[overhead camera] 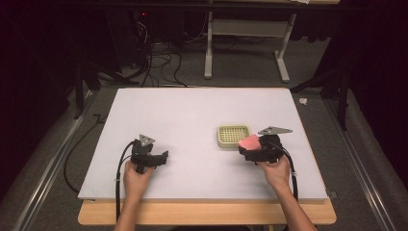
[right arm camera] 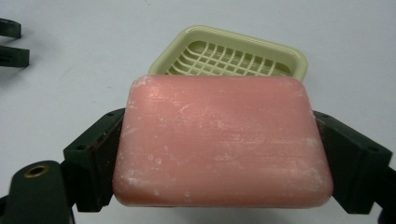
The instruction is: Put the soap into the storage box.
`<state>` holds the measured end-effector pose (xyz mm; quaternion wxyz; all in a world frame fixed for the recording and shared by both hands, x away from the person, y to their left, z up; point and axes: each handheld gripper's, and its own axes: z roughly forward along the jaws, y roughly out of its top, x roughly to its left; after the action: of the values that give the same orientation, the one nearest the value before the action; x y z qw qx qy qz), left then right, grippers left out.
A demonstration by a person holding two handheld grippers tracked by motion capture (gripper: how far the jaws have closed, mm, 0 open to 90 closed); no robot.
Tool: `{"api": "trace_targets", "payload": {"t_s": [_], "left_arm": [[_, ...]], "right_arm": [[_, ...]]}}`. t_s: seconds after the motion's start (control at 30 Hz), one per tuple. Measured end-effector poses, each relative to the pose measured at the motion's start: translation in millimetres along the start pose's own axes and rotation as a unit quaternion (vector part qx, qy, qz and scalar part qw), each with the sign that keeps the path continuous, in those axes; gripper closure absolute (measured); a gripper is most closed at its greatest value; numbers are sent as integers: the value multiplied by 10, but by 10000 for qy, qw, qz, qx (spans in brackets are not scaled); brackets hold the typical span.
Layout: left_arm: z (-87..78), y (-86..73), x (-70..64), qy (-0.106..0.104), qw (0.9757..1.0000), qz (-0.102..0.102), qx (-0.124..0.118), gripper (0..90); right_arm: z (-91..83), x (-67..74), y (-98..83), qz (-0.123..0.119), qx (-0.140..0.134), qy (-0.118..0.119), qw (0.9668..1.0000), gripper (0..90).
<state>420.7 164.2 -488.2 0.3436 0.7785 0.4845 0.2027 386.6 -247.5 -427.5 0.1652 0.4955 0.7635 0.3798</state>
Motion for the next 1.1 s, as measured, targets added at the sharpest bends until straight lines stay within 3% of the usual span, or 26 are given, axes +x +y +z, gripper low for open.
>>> {"api": "trace_targets", "payload": {"t_s": [0.6, 1.1], "left_arm": [[0, 0, 0, -2, 10000, -3, -1, 178], [0, 0, 1, -6, 10000, -4, 1, 178]], "right_arm": [[124, 74, 184, -2, 142, 119, 9998, 136], [243, 70, 293, 60, 256, 31, 9996, 136]]}}
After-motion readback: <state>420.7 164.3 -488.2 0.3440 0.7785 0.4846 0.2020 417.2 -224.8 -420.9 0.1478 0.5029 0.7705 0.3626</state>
